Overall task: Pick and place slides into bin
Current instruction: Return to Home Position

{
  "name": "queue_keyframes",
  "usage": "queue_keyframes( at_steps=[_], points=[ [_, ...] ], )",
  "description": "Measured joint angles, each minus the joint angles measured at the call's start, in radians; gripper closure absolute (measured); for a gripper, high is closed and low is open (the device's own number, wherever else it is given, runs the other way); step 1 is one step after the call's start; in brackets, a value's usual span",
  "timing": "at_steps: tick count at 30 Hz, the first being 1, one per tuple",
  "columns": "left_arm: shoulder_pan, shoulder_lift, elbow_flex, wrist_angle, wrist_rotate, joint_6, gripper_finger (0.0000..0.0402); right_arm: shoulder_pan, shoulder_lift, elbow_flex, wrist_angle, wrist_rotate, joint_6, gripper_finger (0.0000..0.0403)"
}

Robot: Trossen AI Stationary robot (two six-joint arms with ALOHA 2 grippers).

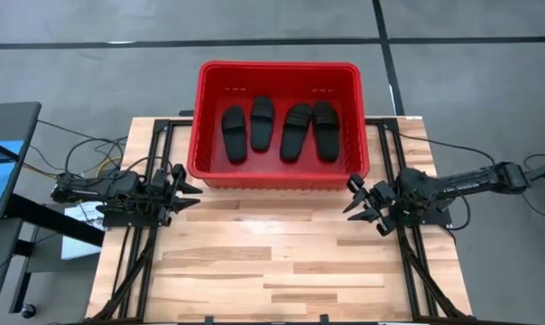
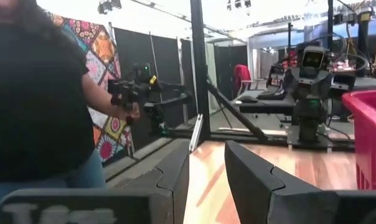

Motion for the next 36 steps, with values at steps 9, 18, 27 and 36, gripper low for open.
queue_keyframes(
  at_steps=[9,18,27,36],
  points=[
    [-0.002,0.0,0.0,0.02,0.053,0.027,0.0269,0.015,-0.051,-0.061,-0.02,0.012,-0.006,0.0308],
    [-0.003,0.0,0.0,-0.085,0.026,0.073,0.0269,0.048,-0.051,-0.061,-0.09,0.011,0.061,0.0308],
    [-0.003,0.0,0.0,-0.184,-0.041,0.061,0.0269,0.048,-0.05,-0.061,-0.134,0.034,0.095,0.0308],
    [-0.003,0.0,0.0,-0.207,-0.042,0.037,0.0269,0.048,-0.05,-0.061,-0.177,0.034,0.095,0.0308]
  ],
)
